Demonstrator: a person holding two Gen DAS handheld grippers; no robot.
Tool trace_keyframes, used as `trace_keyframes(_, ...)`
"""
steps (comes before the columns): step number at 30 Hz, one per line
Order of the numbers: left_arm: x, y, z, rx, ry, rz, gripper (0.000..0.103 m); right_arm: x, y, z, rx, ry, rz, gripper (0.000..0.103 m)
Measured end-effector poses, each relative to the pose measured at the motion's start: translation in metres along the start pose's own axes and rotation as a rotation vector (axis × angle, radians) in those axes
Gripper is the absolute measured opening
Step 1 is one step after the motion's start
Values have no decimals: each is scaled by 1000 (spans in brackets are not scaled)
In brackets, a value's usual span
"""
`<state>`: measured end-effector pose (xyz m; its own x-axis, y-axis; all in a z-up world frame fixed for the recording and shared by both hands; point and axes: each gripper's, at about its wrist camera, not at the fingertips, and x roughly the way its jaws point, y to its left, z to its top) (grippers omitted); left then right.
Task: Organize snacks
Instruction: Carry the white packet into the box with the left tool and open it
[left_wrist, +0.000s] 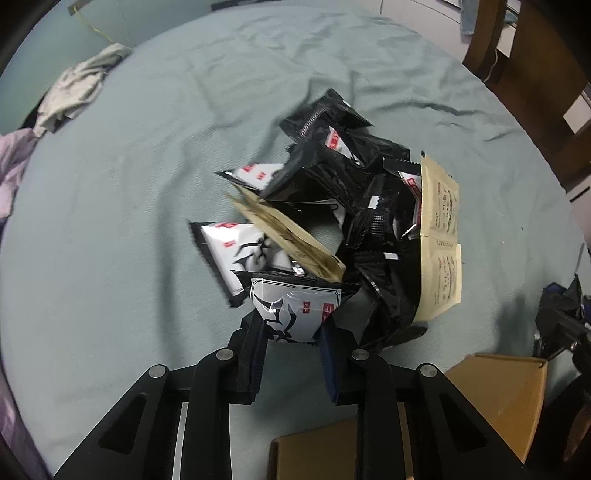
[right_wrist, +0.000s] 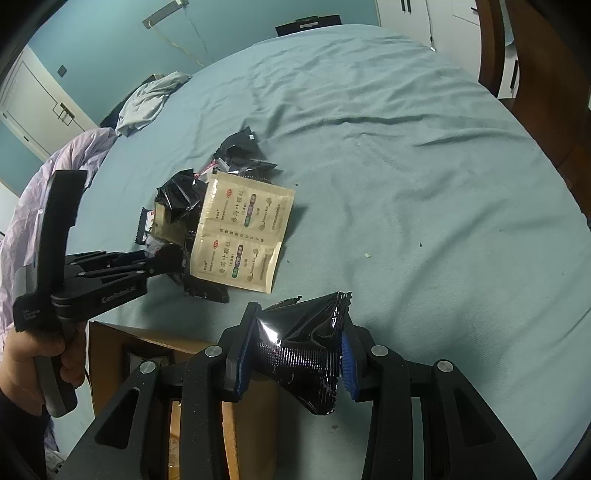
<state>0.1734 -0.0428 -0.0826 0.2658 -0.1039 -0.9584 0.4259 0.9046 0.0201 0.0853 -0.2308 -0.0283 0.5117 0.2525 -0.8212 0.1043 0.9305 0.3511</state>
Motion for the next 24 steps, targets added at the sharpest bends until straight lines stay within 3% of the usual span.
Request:
trace_keyframes(7,-52,5,-23,-19,-72,55,25,-13,-6,-1,41,-48,33,37)
trace_keyframes(14,-123,-1,-55,-19,-186,48,25,-28,-7,-10,49,-87,42,37)
trace_keyframes(24,-150,-29,-132,44,-179,8,25,-48,10,-24,-30,-125,85,37)
